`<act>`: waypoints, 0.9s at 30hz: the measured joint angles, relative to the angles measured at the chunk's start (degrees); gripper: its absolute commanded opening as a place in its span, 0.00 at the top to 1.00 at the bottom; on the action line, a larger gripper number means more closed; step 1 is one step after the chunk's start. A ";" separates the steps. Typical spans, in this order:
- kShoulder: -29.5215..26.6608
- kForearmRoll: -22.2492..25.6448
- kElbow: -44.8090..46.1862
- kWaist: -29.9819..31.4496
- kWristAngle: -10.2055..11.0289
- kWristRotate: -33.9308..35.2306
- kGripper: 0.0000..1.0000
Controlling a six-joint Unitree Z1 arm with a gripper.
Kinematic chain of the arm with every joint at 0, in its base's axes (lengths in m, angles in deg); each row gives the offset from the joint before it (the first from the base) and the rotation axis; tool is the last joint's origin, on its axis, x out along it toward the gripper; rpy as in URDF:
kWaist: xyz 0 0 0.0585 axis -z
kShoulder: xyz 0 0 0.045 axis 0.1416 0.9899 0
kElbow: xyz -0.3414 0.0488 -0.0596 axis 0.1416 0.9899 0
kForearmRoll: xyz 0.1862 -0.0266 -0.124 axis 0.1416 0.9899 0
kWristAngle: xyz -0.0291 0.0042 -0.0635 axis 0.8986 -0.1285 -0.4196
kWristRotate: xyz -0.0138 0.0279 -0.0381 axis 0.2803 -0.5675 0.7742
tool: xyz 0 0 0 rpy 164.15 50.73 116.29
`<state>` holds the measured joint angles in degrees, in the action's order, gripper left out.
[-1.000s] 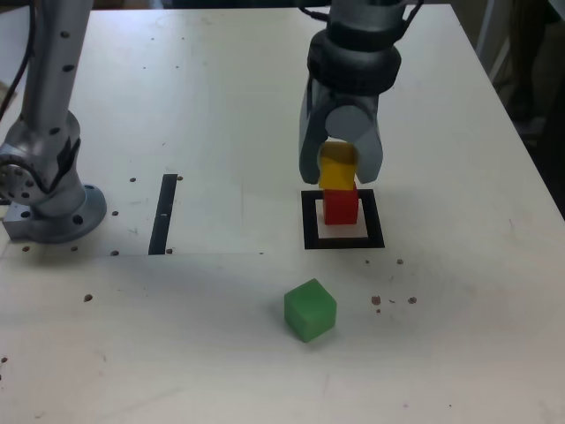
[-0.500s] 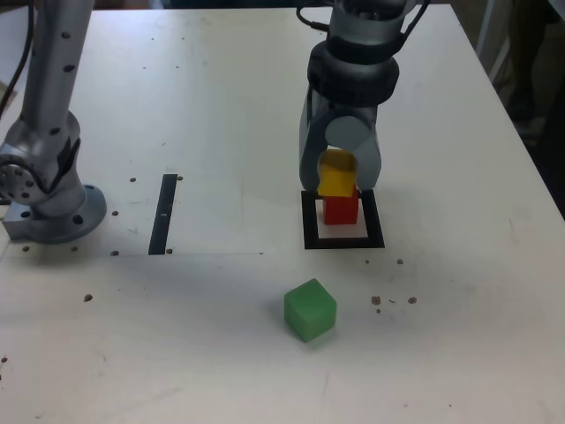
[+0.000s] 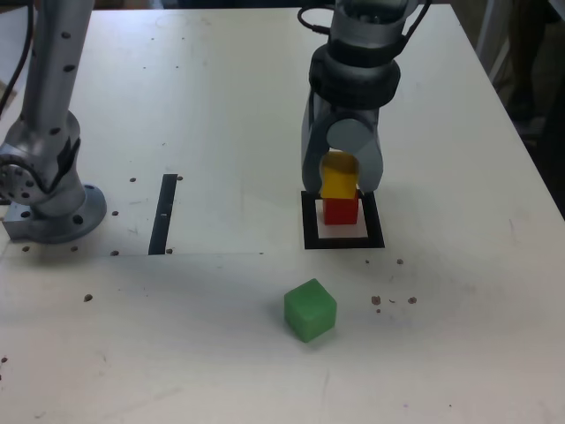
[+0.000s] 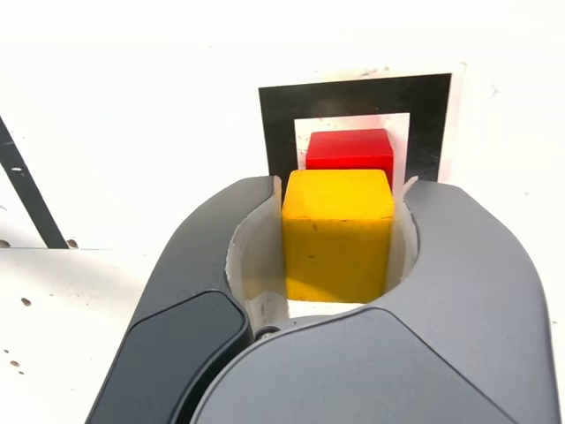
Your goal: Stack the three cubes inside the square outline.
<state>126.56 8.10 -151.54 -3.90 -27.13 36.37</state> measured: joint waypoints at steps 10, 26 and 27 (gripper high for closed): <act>0.00 0.00 0.27 -0.07 -0.01 0.00 0.17; -0.44 0.59 0.27 -0.07 0.18 0.00 0.00; -0.77 0.90 0.27 -0.07 0.28 0.04 0.00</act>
<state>125.79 9.01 -151.26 -3.98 -26.85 36.41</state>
